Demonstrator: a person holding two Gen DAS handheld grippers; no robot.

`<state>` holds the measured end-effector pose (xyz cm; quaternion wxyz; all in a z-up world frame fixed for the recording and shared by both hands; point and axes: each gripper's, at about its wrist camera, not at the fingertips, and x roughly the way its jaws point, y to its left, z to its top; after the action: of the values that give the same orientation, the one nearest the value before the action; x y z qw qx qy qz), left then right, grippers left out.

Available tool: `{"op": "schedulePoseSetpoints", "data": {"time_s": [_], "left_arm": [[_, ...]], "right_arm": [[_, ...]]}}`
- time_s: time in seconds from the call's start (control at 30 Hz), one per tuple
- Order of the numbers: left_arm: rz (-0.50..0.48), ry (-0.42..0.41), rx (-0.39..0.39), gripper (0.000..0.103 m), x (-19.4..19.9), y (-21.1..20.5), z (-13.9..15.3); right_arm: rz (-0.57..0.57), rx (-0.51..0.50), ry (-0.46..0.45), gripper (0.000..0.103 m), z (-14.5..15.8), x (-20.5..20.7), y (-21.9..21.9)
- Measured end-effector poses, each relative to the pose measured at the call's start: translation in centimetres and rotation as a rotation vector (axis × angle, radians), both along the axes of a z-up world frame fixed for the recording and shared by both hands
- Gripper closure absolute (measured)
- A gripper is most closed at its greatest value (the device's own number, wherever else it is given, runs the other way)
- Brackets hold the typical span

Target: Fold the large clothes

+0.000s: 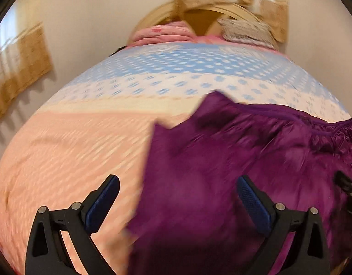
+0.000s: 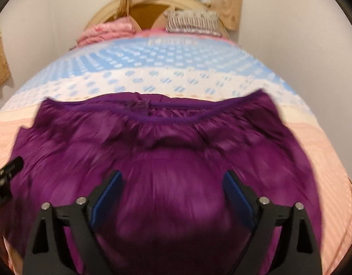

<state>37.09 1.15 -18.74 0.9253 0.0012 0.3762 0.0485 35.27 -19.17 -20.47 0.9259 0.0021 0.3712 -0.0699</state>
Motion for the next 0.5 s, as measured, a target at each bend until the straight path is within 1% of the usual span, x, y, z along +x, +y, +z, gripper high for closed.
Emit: {"op": "schedulePoseSetpoints", "data": {"time_s": [0.03,0.1,0.13,0.2,0.23,0.27,0.33,0.4,0.43,0.47,0.5], "left_arm": [[0.025,0.015,-0.022,0.001,-0.9,1.2,-0.7],[0.046,0.045,-0.049,0.001,-1.7,2.5,-2.2],[0.055,0.066,-0.051,0.001,-1.8,2.9,-3.0],[0.052,0.101,-0.119,0.001,-1.8,3.7,-4.2],[0.055,0.104,-0.143,0.001,-1.7,3.9,-4.3],[0.058,0.093,-0.149,0.001,-1.8,4.0,-4.3],[0.039,0.083,-0.139,0.002,-1.9,3.7,-4.4],[0.020,0.078,-0.160,0.010,-1.9,3.5,-4.6],[0.009,0.080,-0.180,0.017,-1.9,3.3,-4.8],[0.001,0.078,-0.195,0.027,-1.8,3.1,-4.7],[-0.022,0.078,-0.226,0.033,-1.9,2.9,-4.7]], "right_arm": [[0.001,0.003,0.003,0.005,-0.4,-1.4,0.4],[0.008,0.001,0.020,0.005,-1.5,-2.2,0.9],[0.018,-0.044,0.033,0.005,-2.5,-2.3,1.6],[0.020,-0.070,0.034,0.005,-3.4,-2.0,1.9],[0.009,-0.056,0.045,0.003,-4.2,-1.7,1.6],[0.004,-0.056,0.047,0.000,-4.5,-1.6,1.3],[0.002,-0.060,0.057,0.000,-4.8,-1.3,1.3],[0.003,-0.080,0.062,0.000,-4.9,-1.1,1.5],[0.003,-0.081,0.061,0.000,-4.7,-1.2,1.5],[0.002,-0.080,0.061,0.000,-4.8,-1.4,1.5],[0.003,-0.078,0.061,0.000,-4.7,-1.4,1.4]]}}
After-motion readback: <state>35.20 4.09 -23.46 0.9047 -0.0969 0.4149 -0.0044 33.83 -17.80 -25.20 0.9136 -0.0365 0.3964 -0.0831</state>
